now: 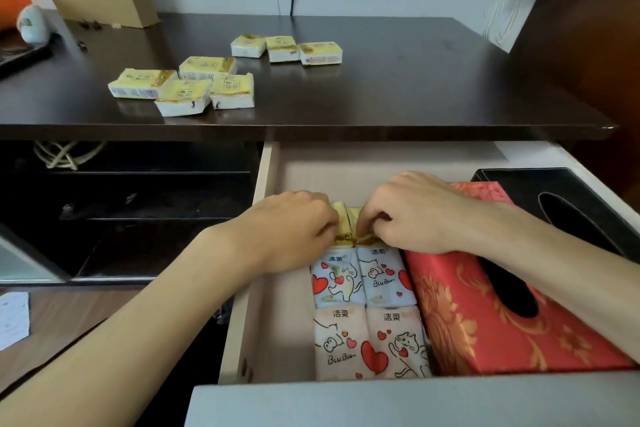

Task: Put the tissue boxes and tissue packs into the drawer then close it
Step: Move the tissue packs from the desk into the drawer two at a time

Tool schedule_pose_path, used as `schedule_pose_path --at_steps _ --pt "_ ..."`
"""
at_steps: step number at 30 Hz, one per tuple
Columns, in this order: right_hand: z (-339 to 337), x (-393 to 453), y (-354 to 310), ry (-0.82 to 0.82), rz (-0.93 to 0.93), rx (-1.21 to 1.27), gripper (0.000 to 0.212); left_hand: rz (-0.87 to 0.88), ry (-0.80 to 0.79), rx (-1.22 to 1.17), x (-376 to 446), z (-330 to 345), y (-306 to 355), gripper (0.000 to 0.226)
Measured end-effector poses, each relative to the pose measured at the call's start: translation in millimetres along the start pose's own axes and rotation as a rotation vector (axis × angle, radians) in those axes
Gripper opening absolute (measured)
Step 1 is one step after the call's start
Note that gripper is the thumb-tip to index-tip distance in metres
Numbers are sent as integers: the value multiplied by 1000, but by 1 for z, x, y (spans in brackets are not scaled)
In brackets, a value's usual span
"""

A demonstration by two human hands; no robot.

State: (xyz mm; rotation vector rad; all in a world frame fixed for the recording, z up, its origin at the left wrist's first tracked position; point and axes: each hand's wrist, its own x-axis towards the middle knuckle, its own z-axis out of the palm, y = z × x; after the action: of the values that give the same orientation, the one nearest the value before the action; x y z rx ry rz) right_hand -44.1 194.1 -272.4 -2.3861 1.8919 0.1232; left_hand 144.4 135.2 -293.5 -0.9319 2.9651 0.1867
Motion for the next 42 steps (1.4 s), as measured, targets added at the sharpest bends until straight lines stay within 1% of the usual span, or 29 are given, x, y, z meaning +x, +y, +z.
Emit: schedule_pose_path --at_steps 7,10,12,13,16,18,20,22,23,25,26,28,30,32,34,36,38,40,42 --pt "1 0 -1 8 28 29 41 1 20 -18 -3 2 -1 27" --pt "2 -2 2 84 36 133 36 27 66 42 -5 -2 0 29" --pt "0 -4 6 196 23 220 32 43 162 63 -10 -10 -3 29" --pt "-3 -4 7 266 3 254 30 31 226 29 -15 -17 -5 31" --pt "-20 5 7 478 -72 321 28 -61 434 -153 -29 -40 -22 36" --pt "-36 22 6 568 -98 334 29 -137 572 -174 -30 -50 -41 31" --pt "-50 48 5 591 -90 413 30 -227 694 -185 -27 -56 -64 26" --pt "-59 79 0 550 -67 516 33 -339 787 -208 -25 -56 -87 27" --pt "-60 94 -4 518 -52 542 36 -398 807 -204 -25 -54 -99 31" --pt "-59 123 -16 459 -32 557 43 -489 785 -161 -30 -46 -118 41" --pt "-58 136 -22 444 -34 561 46 -506 755 -144 -34 -41 -124 45" --pt "-55 157 -34 445 -64 570 51 -490 689 -98 -39 -33 -131 49" --pt "-53 172 -44 424 -104 576 54 -468 665 -59 -42 -29 -132 51" --pt "-50 182 -47 380 -126 547 49 -453 689 -56 -44 -31 -132 47" --pt "-49 185 -45 352 -114 514 37 -429 706 -57 -46 -35 -130 41" --pt "-50 180 -41 355 -111 435 28 -406 678 -38 -47 -39 -127 39" --pt "-54 171 -35 360 -129 344 20 -399 626 -1 -45 -43 -127 43" --pt "-60 161 -28 328 -139 304 17 -396 590 -3 -43 -47 -127 46" --pt "-66 152 -20 257 -117 317 21 -376 559 -25 -41 -48 -126 45"
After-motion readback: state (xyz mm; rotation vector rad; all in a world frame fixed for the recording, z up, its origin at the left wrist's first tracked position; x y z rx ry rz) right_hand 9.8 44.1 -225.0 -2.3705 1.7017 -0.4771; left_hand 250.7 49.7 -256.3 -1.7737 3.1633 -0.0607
